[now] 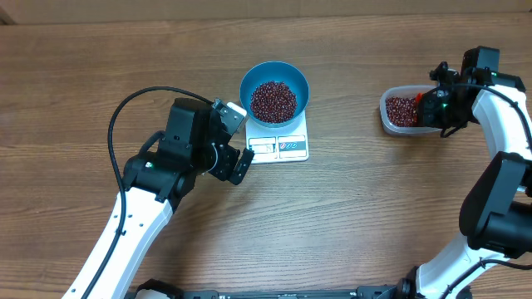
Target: Scoop item into bowl and weigh 150g on scale
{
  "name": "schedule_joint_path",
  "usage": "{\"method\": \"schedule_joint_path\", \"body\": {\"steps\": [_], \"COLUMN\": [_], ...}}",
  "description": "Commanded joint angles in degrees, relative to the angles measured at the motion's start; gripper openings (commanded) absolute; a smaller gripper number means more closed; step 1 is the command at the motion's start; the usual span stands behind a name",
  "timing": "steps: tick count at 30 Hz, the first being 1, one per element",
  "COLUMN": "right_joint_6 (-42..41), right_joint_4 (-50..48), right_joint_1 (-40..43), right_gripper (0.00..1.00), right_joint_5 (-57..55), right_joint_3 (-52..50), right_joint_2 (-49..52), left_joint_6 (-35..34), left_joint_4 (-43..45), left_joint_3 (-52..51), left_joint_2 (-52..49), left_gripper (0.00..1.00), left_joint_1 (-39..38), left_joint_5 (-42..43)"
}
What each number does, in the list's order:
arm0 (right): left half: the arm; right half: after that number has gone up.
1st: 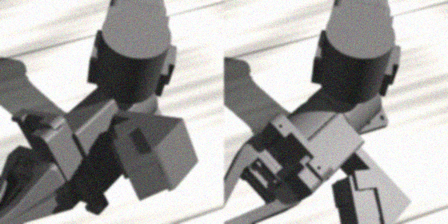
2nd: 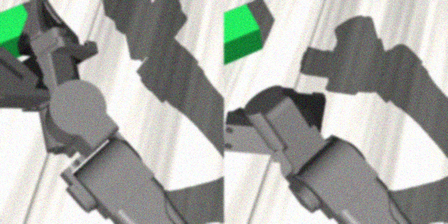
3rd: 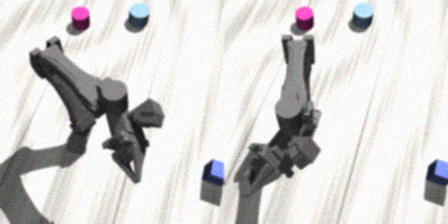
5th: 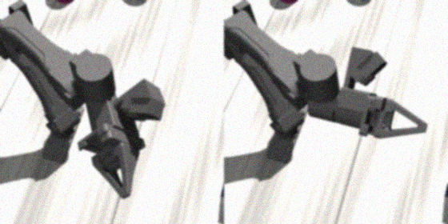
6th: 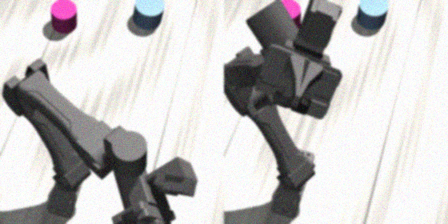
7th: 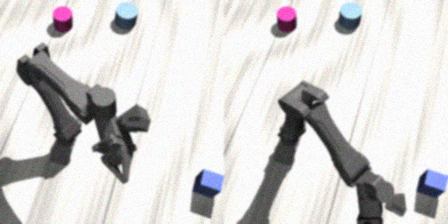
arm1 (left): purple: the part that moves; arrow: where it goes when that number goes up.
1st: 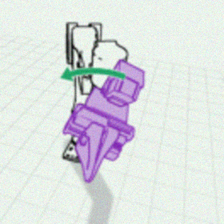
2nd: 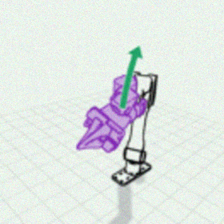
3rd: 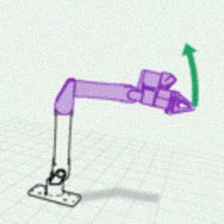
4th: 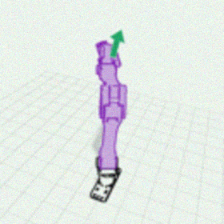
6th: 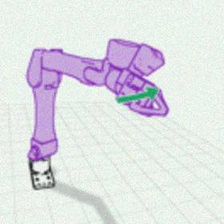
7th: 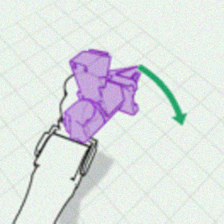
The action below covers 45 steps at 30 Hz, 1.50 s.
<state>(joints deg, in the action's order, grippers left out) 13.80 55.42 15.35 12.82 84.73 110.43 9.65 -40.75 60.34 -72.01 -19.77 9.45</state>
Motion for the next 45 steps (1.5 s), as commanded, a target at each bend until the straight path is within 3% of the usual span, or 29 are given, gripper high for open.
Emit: {"method": "schedule_joint_path", "body": {"steps": [1, 9, 23, 38, 45], "right_joint_6": [2.64, 2.51, -2.23, -2.19, -1.38], "right_joint_4": [1.60, 2.80, 3.50, 4.52, 5.09], "right_joint_1": [-0.24, -0.24, 0.22, 9.16, 11.69], "right_gripper": [0.04, 0.04, 0.04, 0.04, 0.04], "right_joint_5": [8.37, 16.00, 17.29, 34.27, 36.81], "right_joint_3": [-0.46, -0.46, -1.20, -1.20, -1.20], "right_joint_2": [0.83, 0.83, 2.25, 3.45, 4.26], "left_joint_6": [1.07, 1.07, 1.07, 1.07, 1.07], "left_joint_4": [0.07, 0.07, 0.07, 0.09, 0.09], "left_joint_3": [-0.15, -0.15, -0.15, -0.15, -0.15], "left_joint_2": [0.44, 0.44, 0.44, 0.44, 0.44], "left_gripper": [1.00, 1.00, 1.00, 1.00, 1.00], "left_joint_1": [0.24, 0.24, 0.24, 0.24, 0.24], "left_joint_5": [0.61, 0.61, 0.61, 0.61, 0.63]}}
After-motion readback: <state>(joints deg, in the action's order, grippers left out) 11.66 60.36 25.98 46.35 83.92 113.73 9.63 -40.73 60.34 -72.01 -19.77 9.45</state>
